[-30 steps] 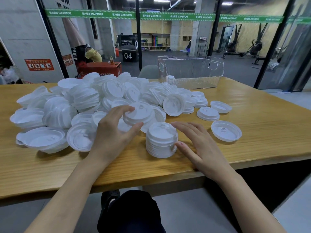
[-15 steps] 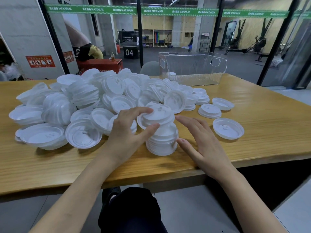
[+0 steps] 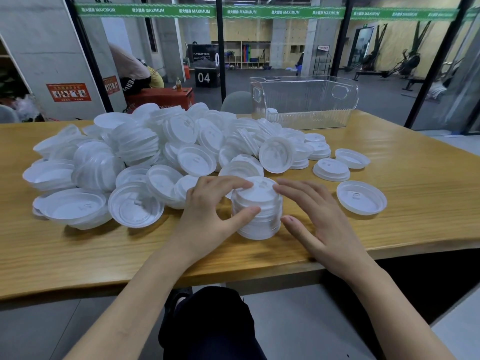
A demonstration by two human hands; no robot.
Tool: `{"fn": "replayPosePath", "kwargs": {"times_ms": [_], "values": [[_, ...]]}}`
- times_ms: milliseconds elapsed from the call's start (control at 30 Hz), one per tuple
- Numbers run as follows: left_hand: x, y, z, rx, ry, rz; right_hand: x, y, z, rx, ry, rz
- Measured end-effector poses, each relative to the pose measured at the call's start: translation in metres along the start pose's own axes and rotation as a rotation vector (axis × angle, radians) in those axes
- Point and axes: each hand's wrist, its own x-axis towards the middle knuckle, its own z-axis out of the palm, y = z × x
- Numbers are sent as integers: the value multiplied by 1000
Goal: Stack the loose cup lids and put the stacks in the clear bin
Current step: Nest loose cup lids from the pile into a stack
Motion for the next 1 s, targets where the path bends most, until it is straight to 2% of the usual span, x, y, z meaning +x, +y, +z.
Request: {"fn": "replayPosePath", "kwargs": {"times_ms": [567,800,900,1000], "values": [[-4,-2,-1,52,-34,18,2,-1,-1,81,-13,21],[4,-8,-14,97,38,30,24,-1,2,113,-55,47],[11,-22,-37,212,159,26,34,0,3,139,-42,67],[10,-39,-52,442,147,-10,36,1,10,137,-53,71]]}}
